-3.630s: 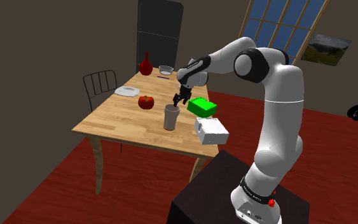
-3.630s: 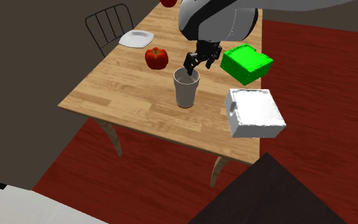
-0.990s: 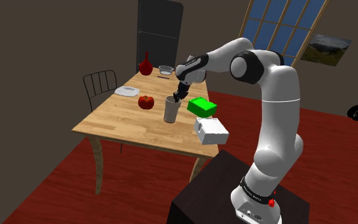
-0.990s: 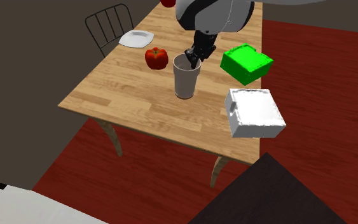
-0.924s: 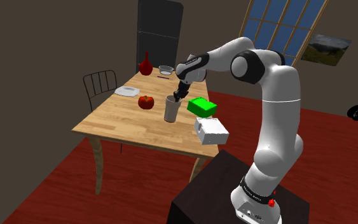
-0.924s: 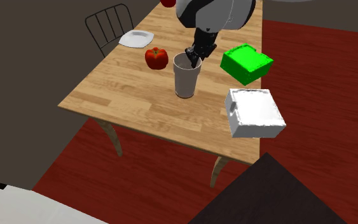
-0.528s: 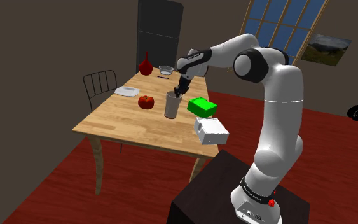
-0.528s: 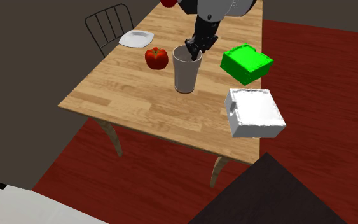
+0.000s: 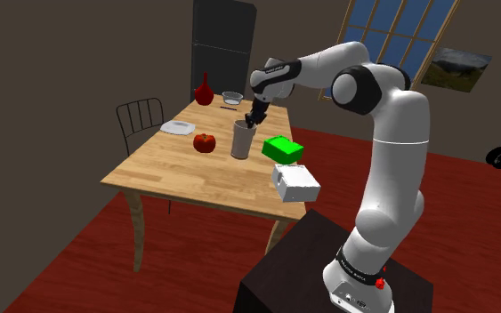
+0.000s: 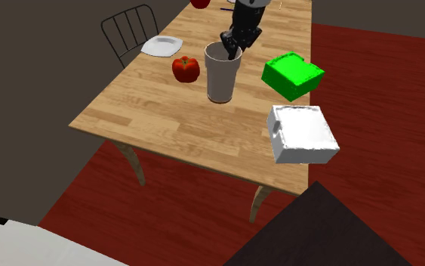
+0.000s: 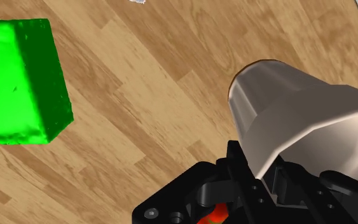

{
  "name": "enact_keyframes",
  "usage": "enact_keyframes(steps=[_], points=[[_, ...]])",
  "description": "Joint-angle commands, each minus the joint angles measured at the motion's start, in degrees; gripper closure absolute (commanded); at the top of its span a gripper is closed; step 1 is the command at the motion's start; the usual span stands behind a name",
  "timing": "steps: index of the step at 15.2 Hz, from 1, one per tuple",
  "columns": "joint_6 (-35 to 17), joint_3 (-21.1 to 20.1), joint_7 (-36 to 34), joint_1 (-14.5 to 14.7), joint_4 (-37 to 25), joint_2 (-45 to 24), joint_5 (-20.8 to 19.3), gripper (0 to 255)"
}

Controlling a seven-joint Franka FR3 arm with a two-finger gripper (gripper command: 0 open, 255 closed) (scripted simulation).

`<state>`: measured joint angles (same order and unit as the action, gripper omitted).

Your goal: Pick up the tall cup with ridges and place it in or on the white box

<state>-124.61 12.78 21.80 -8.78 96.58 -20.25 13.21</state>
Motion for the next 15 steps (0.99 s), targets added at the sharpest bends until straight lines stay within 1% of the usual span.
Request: enact_keyframes(steps=[1, 4, 9, 15], points=[[1.4, 0.1, -0.3, 0.0, -1.0, 0.5, -0.3, 255], [3.0, 0.2, -0.6, 0.0, -2.1, 1.0, -0.6, 255], [2.5, 2.1, 4.1, -2.4, 5.9, 8.0, -1.0, 255], [3.2, 4.8, 9.9, -5.6, 12.8, 15.0, -1.9, 255]])
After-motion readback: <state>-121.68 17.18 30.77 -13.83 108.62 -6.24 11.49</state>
